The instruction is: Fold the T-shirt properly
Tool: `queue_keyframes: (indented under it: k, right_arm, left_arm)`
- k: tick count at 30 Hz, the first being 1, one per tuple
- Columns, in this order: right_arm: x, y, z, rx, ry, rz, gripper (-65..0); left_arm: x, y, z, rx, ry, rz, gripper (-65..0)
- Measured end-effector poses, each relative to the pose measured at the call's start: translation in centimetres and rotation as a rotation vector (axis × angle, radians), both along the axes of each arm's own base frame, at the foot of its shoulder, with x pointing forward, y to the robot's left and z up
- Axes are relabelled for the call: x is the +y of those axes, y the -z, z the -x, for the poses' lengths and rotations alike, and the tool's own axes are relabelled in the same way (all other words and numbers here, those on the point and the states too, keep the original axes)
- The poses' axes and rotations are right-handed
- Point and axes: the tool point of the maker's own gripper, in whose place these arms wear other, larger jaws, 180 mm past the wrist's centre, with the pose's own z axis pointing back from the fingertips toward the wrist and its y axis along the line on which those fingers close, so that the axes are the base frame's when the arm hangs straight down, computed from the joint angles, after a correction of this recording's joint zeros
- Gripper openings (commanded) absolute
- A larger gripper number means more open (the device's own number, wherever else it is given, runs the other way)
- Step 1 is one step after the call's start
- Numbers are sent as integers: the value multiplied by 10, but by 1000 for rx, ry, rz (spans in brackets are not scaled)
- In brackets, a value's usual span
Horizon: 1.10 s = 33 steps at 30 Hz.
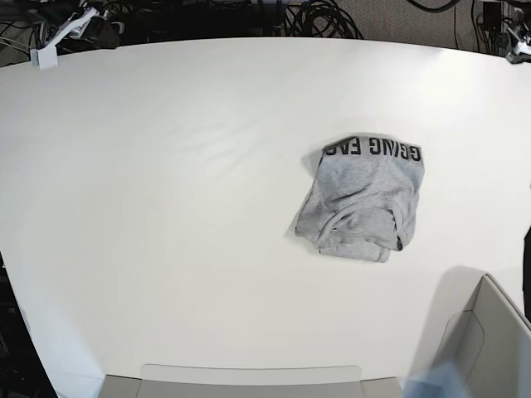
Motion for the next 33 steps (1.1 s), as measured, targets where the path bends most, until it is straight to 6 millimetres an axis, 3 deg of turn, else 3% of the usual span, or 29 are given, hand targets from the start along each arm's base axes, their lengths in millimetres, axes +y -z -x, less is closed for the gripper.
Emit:
queue_keyframes:
  k: [2,7,11,14,18,21,23,28,33]
  right_arm:
    - [-2,13,17,50,-15,67,-650]
    - [19,50,66,191,-323,234,-650]
    - [65,73,96,234,-523,187,-650]
    - [75,105,123,326,-594,156,-650]
    - [58,160,157,441,-646,161,-650]
    - [49,189,189,535,-664,148,-650]
    - [45,205,196,576,-643,161,-650]
    - [30,251,181,595,-566,199,-650]
    - [-14,292,197,624,-542,326,-650]
  left_arm:
    - [0,9,25,78,-28,-6,-650]
    - [-3,44,66,262,-15,-124,-650]
    - [-25,89,93,406,94,-134,-650]
    - [-36,125,123,508,110,-90,-650]
    - [-47,163,162,612,113,-51,-650]
    - [-43,183,176,637,116,-76,-650]
    - [-44,192,187,677,125,-80,-650]
    - [-64,233,183,733,188,-55,-650]
    - [-73,281,174,749,281,-102,-650]
